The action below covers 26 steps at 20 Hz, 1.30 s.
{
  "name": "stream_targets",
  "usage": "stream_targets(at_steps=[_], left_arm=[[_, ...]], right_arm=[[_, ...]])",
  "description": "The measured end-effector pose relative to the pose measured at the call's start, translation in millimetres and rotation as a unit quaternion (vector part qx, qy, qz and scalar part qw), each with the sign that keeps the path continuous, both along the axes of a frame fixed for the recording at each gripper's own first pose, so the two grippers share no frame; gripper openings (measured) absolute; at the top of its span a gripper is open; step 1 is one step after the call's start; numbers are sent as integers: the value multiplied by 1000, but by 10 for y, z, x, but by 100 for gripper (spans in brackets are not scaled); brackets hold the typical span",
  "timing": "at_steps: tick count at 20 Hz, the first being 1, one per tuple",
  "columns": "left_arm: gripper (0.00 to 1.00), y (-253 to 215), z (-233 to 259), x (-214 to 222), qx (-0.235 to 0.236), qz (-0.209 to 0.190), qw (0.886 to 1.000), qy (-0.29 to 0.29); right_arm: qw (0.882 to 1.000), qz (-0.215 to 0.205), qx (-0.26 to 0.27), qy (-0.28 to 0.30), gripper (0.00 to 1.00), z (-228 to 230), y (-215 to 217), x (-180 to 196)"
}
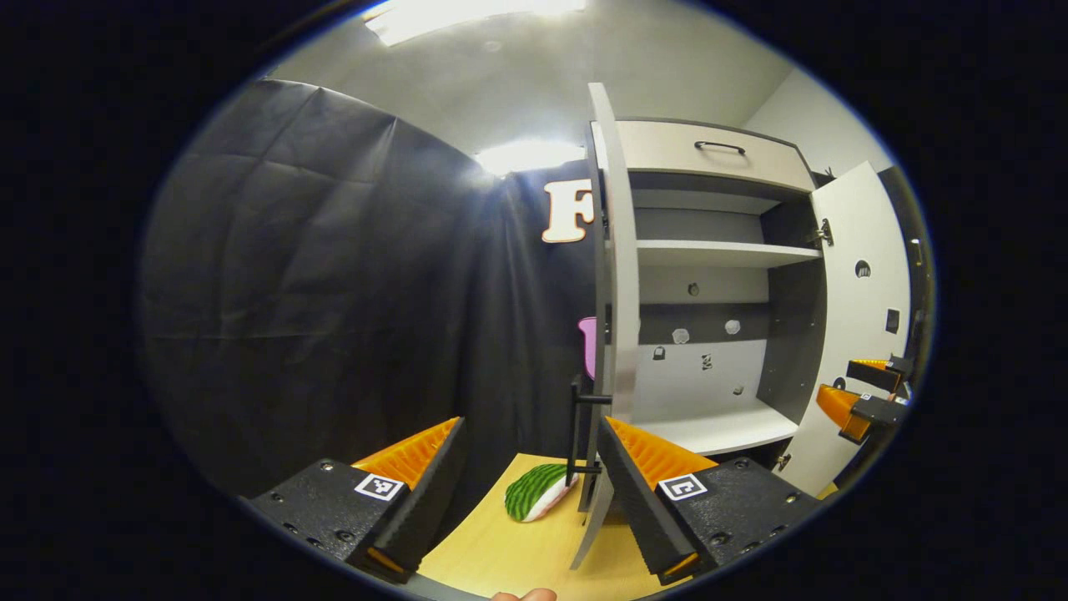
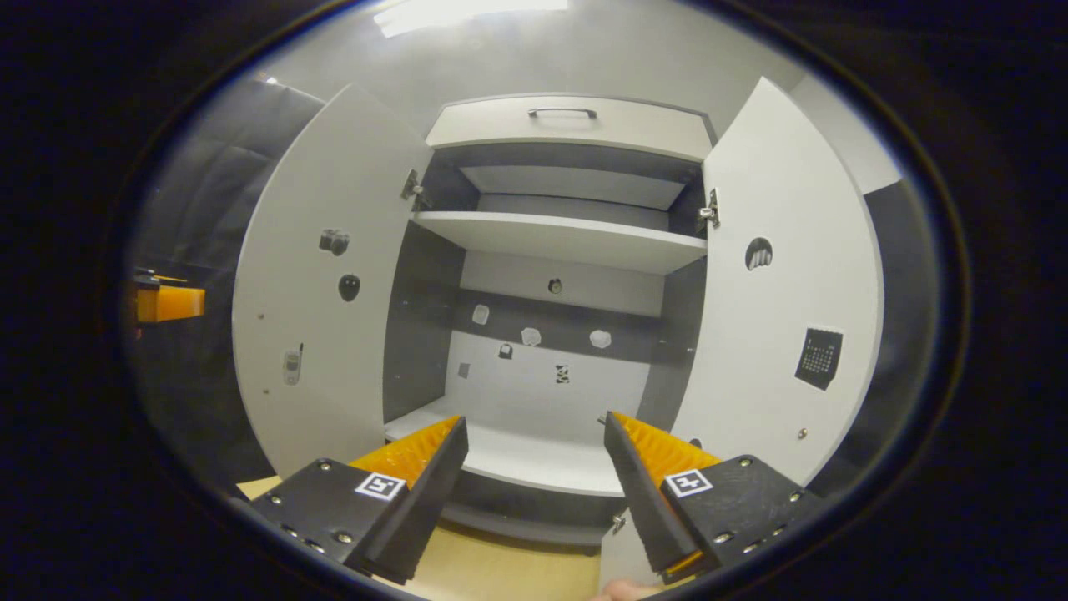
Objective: Open the right door of the double-door shoe cabinet with the right hand, and open the left door with the left hand.
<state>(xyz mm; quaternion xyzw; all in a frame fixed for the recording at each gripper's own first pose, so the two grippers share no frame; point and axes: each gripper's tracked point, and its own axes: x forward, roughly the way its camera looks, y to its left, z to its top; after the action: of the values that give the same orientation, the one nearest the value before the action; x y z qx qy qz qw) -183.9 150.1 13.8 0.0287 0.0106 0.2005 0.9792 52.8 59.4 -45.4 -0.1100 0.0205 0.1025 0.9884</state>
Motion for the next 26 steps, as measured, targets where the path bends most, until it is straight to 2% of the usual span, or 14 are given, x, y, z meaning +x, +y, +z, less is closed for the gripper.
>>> stream_targets(at_steps=[2,3,5,7,12,13,14,16,21,26], left_arm=[[95,-90,66,71,4,-14,1000,-5],[92,-147,99,110,5,-23,1000,-7],[95,-280,173,210,7,-43,999,-17],[92,-437,224,331,7,-67,997,-26],[92,-816,253,594,4,-125,992,-33],[92,-782,259,576,15,-113,993,-31],[97,-770,228,611,27,-108,993,-26],[97,-776,248,631,43,-105,993,-26],[99,-894,295,655,37,-112,992,-32],[98,-1169,307,733,32,-139,989,-35]], right_arm=[[1000,-7,-1,0,97,-1,-47,35],[1000,-10,-3,-1,97,1,-64,48],[1000,-12,-10,-4,97,6,-92,61],[1000,-17,-17,-8,97,21,-139,76],[999,-37,-24,-9,97,46,-298,45],[999,-40,-25,-9,97,51,-324,31],[999,-44,-26,-8,97,54,-358,17],[998,-50,-30,-10,97,67,-407,2],[998,-55,-31,-13,97,89,-454,-8],[998,-49,-23,-12,97,93,-453,-3]])
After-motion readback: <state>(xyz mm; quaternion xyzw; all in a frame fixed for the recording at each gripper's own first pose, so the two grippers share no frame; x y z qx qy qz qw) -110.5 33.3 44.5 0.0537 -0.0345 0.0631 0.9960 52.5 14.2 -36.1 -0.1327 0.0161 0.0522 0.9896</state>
